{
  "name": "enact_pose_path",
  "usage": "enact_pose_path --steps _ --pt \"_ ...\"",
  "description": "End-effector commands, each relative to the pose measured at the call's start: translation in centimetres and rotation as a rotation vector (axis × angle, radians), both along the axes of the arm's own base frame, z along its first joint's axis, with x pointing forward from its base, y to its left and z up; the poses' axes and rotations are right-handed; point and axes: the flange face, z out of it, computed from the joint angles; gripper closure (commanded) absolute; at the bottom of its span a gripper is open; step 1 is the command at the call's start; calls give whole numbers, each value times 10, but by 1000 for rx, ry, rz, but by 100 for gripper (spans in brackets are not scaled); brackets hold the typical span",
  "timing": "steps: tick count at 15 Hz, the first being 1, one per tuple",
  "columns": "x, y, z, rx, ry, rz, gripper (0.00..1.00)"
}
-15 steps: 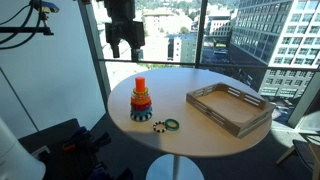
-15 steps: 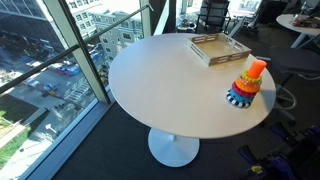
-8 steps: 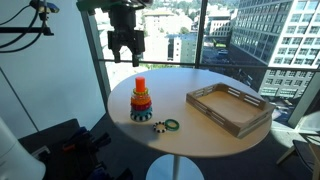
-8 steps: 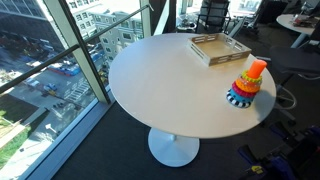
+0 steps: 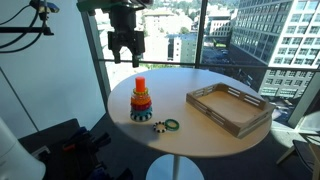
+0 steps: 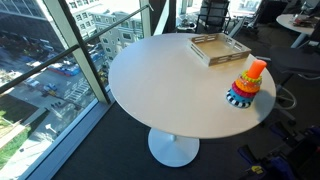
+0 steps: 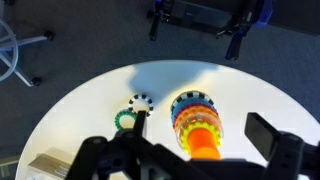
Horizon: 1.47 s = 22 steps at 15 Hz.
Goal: Remove the light green ring from the rings stacking stand and put it on the table
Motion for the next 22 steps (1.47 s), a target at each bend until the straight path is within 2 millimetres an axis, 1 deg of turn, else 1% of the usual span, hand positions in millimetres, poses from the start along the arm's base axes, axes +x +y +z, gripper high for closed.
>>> enact_pose_path --steps 1,4,9,14,18,22 --pt "6 6 1 2 -5 -12 0" --pt "12 12 -4 12 -20 2 0" --pt "30 23 -17 62 -89 21 0" --pt "41 24 -28 116 -150 34 0" --pt "40 26 -32 99 -129 21 0" --pt "41 25 -31 99 -133 17 0"
